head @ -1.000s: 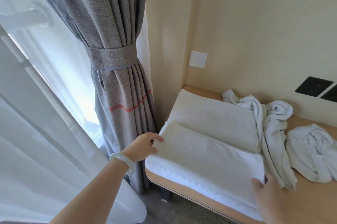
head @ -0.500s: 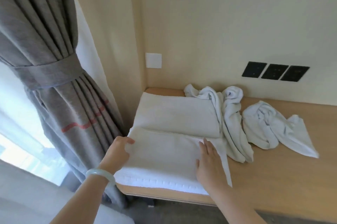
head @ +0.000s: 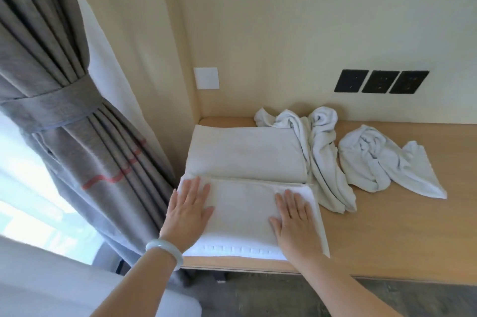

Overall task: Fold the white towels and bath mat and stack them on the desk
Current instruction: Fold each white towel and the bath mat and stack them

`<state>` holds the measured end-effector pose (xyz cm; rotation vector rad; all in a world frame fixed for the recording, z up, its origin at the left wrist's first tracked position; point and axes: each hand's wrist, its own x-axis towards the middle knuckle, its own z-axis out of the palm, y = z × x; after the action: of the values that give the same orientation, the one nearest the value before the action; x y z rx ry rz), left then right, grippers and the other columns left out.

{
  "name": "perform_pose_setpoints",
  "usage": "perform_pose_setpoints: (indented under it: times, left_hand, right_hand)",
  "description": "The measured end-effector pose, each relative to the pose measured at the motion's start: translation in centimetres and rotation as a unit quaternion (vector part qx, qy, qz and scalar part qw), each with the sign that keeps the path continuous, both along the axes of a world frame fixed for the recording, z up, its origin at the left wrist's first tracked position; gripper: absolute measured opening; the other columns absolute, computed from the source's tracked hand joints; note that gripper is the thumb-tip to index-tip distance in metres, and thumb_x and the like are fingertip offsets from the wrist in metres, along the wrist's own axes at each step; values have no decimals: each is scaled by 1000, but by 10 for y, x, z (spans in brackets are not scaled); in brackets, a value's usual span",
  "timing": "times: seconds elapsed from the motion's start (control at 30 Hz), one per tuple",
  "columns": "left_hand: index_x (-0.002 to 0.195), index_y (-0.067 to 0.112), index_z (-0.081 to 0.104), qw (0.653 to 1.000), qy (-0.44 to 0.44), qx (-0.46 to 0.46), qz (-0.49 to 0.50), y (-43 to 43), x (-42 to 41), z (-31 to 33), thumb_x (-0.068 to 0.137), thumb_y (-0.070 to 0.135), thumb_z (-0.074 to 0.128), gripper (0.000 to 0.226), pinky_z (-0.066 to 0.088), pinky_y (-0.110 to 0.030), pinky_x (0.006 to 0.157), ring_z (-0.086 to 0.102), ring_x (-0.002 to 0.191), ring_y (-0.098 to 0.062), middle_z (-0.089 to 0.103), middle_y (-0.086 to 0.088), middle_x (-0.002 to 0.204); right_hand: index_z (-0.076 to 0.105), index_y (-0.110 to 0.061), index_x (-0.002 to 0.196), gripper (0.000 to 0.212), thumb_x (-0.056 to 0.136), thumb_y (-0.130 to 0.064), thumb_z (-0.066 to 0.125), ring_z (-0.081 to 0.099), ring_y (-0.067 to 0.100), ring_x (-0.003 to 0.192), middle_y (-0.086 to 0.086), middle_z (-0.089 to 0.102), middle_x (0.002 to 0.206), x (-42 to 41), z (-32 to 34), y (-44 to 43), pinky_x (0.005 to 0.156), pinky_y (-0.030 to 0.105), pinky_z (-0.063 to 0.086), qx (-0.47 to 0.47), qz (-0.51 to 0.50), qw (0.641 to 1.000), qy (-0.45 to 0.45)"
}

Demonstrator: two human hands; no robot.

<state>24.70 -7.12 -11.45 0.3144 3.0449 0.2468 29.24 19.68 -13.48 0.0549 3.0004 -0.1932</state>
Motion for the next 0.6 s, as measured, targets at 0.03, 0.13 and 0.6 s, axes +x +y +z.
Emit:
perform_pose_setpoints:
  times: [0.03,0.13,0.6]
  left_hand:
    - [154,39,1,1000,-29,-5,10,-3,2,-11,88,67,-1,71,1,-46,121,-12,149,-17,-7,6,163]
    - [155,36,4,999,-5,-48,2,-5,-1,-15,90,66,-3,72,-6,-46,120,-8,150,-22,-2,4,163]
    - [151,37,-15,997,-10,-53,-50,-23,-17,-25,89,67,-5,69,-12,-44,120,-27,144,-5,-21,14,159]
  right_hand:
    - [27,-18,151,64,101,-51,6,18,31,145,10,22,158,0,-2,0,115,39,-1,9,-4,1000,-4]
    - [39,-15,146,68,100,-54,7,28,37,141,13,31,154,-8,5,-5,113,45,2,8,-13,1000,4]
    - [-13,-24,151,62,98,-55,-2,-27,10,143,-4,-20,159,-19,-5,29,116,33,-17,6,75,997,34]
